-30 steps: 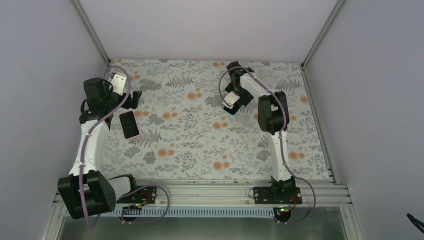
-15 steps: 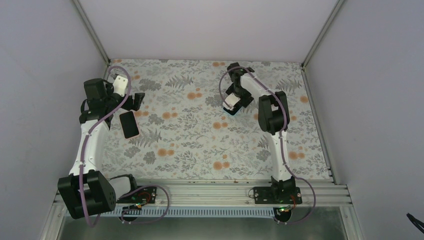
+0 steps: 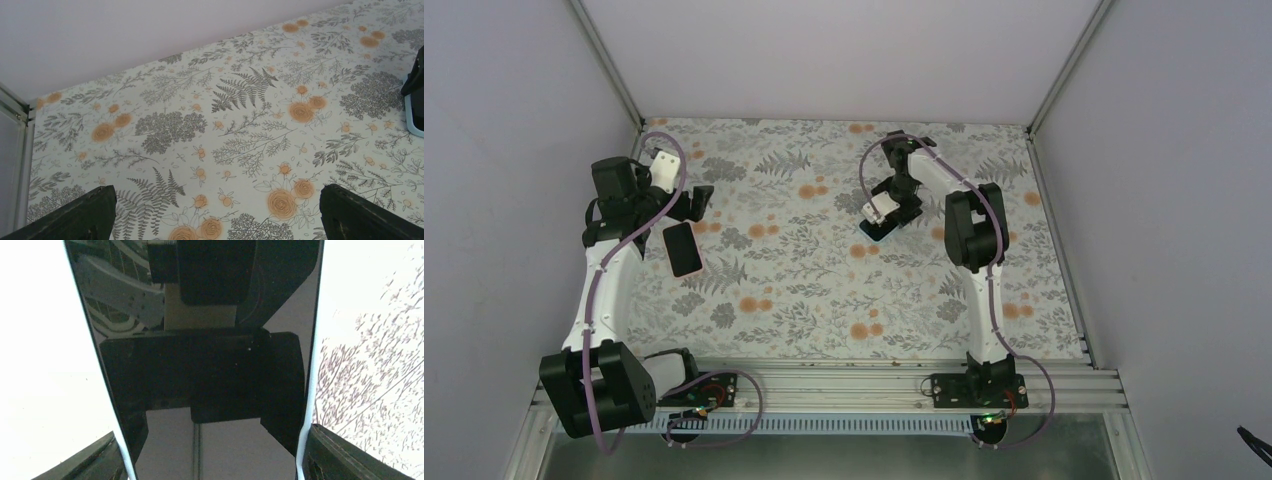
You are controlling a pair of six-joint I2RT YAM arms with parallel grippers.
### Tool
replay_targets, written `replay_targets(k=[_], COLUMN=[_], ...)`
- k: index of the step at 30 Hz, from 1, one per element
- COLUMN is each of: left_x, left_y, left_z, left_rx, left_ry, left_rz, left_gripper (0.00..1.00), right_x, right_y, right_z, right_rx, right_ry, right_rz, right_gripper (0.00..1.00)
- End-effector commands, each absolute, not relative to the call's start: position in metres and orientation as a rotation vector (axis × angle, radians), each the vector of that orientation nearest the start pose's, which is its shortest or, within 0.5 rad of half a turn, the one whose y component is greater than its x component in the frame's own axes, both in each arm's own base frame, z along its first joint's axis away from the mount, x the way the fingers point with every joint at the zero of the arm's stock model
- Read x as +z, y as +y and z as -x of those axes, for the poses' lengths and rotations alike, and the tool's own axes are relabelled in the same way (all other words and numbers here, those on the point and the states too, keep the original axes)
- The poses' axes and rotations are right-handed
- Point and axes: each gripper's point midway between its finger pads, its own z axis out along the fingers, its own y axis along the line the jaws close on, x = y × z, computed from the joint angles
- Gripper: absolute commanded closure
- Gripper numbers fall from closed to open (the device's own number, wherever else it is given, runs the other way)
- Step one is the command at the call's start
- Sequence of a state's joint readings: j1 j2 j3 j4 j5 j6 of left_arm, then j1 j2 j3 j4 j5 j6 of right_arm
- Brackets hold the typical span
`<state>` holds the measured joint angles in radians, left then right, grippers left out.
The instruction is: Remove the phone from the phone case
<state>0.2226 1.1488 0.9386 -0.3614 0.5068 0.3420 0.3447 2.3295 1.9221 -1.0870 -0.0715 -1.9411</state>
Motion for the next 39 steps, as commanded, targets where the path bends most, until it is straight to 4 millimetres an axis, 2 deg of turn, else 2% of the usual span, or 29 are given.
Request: replay_targets(k=[1, 6, 10, 12, 16, 18, 21, 23, 26, 28, 34, 39], left_x=[0.256, 0.262, 0.285, 0.309, 0.324, 0.320, 0.303, 0.295, 0.299, 0.294, 0.281, 0.271], left_y=[-0.003, -0.003, -0.010, -0.024, -0.065, -0.089, -0.114, -0.120, -0.121, -0.125, -0.142, -0.162], left_z=[-0.364, -0.374, -0.396, -0.410, -0.431, -0.438, -0.448, -0.456, -0.465, -0.467, -0.461, -0.454], left_rx=[-0.177, -0.174, -0.267, -0.334, -0.468, -0.533, -0.613, -0.638, -0.678, -0.727, -0.833, -0.907], left_ry=[1.984, 1.980, 1.984, 1.968, 2.005, 2.044, 2.131, 2.193, 2.239, 2.265, 2.309, 2.332], left_rz=[-0.448, -0.493, -0.510, -0.529, -0.589, -0.626, -0.636, -0.614, -0.586, -0.569, -0.569, -0.633], left_gripper=[0.00, 0.00, 0.00, 0.00, 0.00, 0.00, 0.00, 0.00, 0.00, 0.00, 0.00, 0.00], right_x=[0.028, 0.065, 0.100, 0.112, 0.135, 0.146, 0.160, 0.168, 0.181, 0.188, 0.207, 0.214], right_y=[0.200, 0.230, 0.260, 0.273, 0.294, 0.304, 0.316, 0.322, 0.328, 0.331, 0.340, 0.347], right_z=[-0.390, -0.378, -0.377, -0.378, -0.381, -0.383, -0.386, -0.390, -0.405, -0.412, -0.431, -0.447], right_rx=[0.379, 0.551, 0.613, 0.625, 0.618, 0.619, 0.623, 0.614, 0.576, 0.559, 0.528, 0.492], right_ry=[1.330, 1.389, 1.405, 1.419, 1.413, 1.414, 1.417, 1.412, 1.415, 1.417, 1.405, 1.408], right_rz=[2.632, 2.440, 2.239, 2.148, 2.003, 1.945, 1.887, 1.860, 1.799, 1.772, 1.711, 1.680], right_gripper=[0.34, 0.41, 0.48, 0.52, 0.50, 0.51, 0.51, 0.50, 0.54, 0.54, 0.56, 0.56])
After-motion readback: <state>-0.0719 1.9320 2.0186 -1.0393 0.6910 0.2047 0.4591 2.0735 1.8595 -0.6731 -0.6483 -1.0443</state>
